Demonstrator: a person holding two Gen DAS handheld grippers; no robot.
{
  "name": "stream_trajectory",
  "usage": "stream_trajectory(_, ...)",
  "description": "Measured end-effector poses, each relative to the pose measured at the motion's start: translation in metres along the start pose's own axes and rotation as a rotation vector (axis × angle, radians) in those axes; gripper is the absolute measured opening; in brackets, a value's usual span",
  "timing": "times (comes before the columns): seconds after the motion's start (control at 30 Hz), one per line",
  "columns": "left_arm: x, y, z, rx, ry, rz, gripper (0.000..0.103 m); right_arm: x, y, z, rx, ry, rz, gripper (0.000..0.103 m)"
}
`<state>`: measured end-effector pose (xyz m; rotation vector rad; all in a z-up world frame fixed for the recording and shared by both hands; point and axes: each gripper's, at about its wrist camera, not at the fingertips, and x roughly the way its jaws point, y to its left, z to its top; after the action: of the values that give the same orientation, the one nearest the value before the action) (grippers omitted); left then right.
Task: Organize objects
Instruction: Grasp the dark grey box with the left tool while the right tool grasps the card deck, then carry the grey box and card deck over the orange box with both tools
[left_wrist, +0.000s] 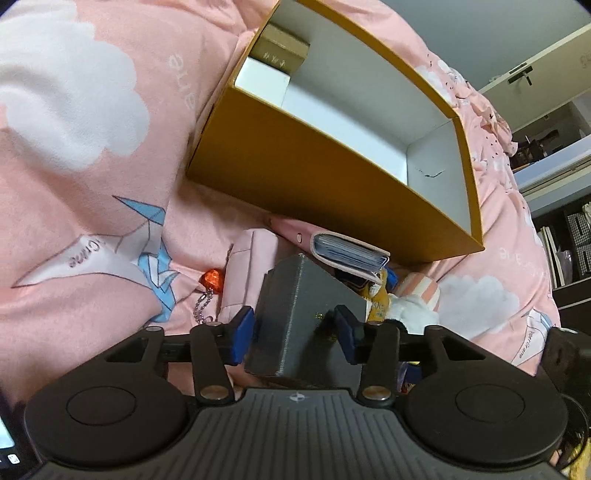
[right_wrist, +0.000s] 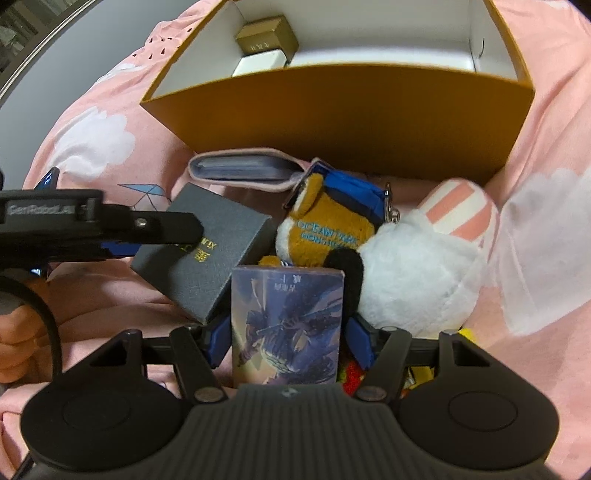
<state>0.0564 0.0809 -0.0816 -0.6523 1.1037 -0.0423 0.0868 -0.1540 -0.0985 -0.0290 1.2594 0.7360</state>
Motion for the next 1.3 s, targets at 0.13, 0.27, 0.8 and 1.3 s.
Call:
stream_trajectory(0.13, -0.011, -0.002, -0.001, 0.009, -0.019, -0.014, 0.044, -0.003, -0.002, -0.003, 0.017, -0.005, 0.013, 0.062)
stream_trajectory(0.27, -0.021, -0.005, -0.003, 0.023, -0.035, -0.020, 0.041, -0.013, 0.002, -0.004, -0.008, -0.020, 0.002, 0.062)
stream_trajectory(0.8, -0.074, -0.034, 0.017, 0.081, -0.176, -0.108, 0.040, -0.088, 0.002, 0.034, -0.020, -0.198, 0.088, 0.062)
stream_trajectory(1.3, -0.046, -0.072, 0.114, 0.151, -0.350, -0.032, 0.040, -0.091, -0.013, 0.160, -0.071, -0.344, 0.018, 0.062)
